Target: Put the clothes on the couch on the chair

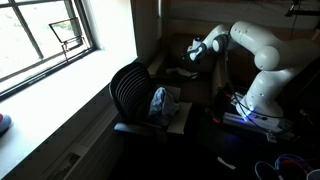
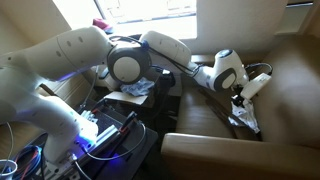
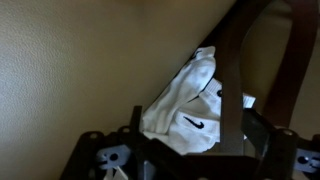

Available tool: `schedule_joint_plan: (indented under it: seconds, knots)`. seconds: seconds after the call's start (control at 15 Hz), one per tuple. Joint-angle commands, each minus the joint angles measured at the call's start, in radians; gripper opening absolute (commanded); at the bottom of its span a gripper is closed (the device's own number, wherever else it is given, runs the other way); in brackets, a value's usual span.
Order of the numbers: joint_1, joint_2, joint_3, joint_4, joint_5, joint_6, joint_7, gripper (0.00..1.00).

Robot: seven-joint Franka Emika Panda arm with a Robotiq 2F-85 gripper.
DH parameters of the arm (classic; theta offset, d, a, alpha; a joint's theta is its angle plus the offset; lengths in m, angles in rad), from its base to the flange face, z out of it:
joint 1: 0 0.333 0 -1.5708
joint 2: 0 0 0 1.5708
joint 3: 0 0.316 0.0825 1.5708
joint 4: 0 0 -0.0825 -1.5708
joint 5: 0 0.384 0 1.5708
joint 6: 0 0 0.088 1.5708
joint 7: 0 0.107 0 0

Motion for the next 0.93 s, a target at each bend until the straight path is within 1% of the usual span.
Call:
schedule_joint_plan:
  seconds: [0.0, 0.07, 0.13, 0.33, 0.6, 0.73, 0.87]
  knots:
    - [0.015, -0.01, -0.014, -0.007, -0.007, -0.089, 0.004, 1.0]
    - [-0.001, -0.015, 0.019, -0.002, -0.001, -0.179, -0.047, 1.0]
    - [-0.021, -0.002, 0.034, 0.02, -0.023, -0.238, -0.056, 1.0]
    - [-0.023, -0.004, 0.037, 0.031, -0.01, -0.449, -0.087, 1.0]
    - [0.0, -0.006, 0.058, 0.055, 0.001, -0.733, -0.134, 1.0]
    - [0.023, -0.007, 0.072, 0.07, 0.002, -0.877, -0.158, 1.0]
    - [0.06, -0.066, 0.096, -0.006, -0.002, -0.96, -0.206, 1.0]
